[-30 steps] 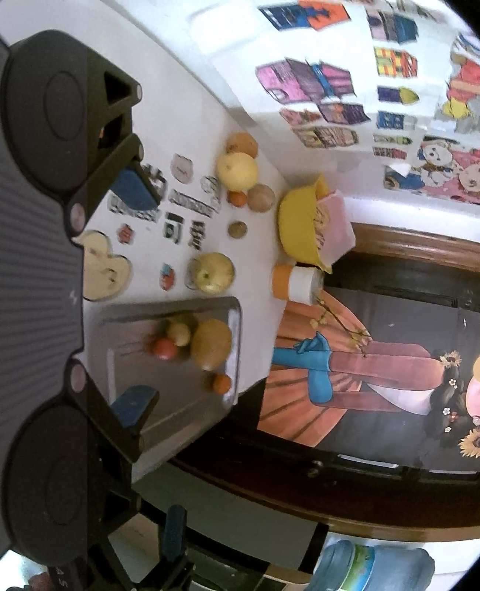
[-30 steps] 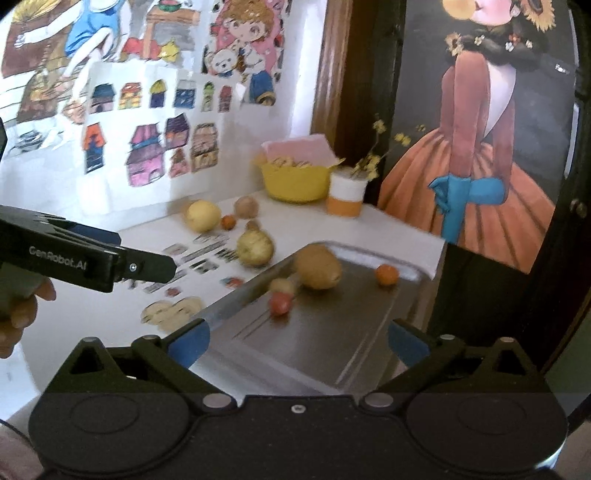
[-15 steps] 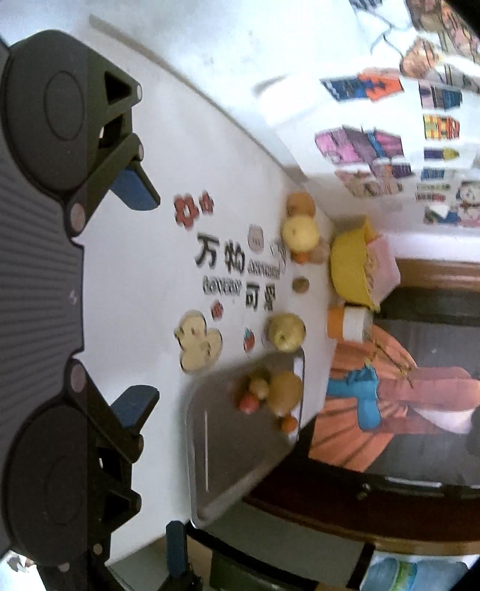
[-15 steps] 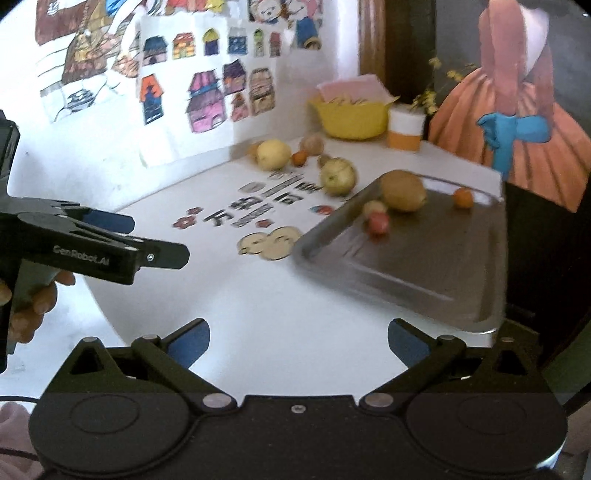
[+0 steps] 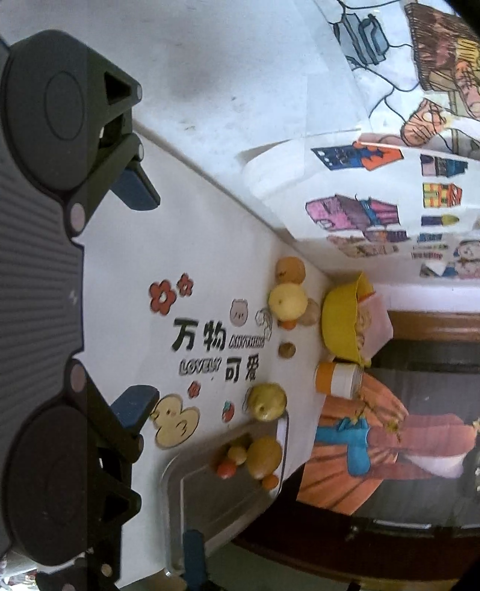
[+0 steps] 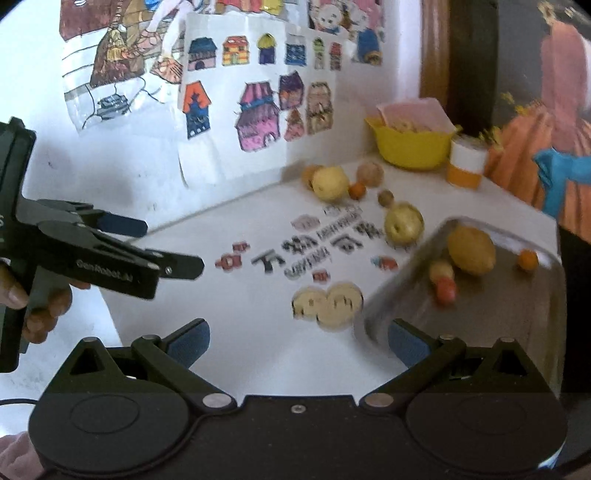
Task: Organize fruits
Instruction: 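Withdraw both tools from the tray toward the remaining fruits, then grasp the yellow grapefruit with the left tool while the right tool grasps the spotted yellow pear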
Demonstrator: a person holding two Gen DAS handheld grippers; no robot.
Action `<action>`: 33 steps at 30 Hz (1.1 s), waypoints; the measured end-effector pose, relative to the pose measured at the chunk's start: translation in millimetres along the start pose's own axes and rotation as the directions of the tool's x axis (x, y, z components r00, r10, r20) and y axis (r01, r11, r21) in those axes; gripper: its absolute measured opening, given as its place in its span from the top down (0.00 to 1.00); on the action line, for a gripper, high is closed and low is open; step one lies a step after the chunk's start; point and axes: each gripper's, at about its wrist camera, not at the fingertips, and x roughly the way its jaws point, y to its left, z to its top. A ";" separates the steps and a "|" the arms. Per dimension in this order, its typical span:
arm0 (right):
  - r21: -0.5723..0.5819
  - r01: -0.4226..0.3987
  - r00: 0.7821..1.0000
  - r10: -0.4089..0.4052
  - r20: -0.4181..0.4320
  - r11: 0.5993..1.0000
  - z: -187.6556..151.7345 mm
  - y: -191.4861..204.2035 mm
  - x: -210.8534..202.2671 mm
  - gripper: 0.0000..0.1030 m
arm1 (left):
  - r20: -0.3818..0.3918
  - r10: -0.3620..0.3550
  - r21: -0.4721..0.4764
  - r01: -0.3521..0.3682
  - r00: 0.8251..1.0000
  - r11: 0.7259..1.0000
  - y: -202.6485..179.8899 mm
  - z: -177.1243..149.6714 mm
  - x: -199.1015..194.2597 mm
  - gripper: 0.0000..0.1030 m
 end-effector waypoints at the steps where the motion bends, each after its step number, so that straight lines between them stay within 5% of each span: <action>1: -0.010 0.004 1.000 -0.003 0.011 1.000 6.1 -2.5 2.6 0.01 | -0.002 0.007 -0.003 -0.007 1.000 1.000 2.1 3.1 3.5 0.01; 6: -0.066 0.051 0.996 -0.046 0.078 0.996 39.4 -27.2 23.7 0.01 | 0.005 0.024 -0.021 -0.024 1.000 0.999 7.5 30.0 23.5 0.01; 14: -0.187 0.094 0.995 -0.088 0.040 0.978 66.3 -69.1 86.7 0.01 | 0.044 -0.003 -0.030 0.004 0.999 1.000 -1.9 78.4 74.4 0.01; 24: -0.063 0.019 1.000 -0.020 -0.014 0.998 70.7 -109.5 149.3 0.07 | 0.045 -0.002 -0.048 0.004 0.999 0.999 -11.3 109.5 166.3 0.01; 33: -0.027 0.000 0.998 -0.001 -0.056 1.000 72.7 -123.7 171.0 0.20 | 0.077 0.020 -0.020 -0.019 0.997 1.000 -17.3 117.7 198.2 0.01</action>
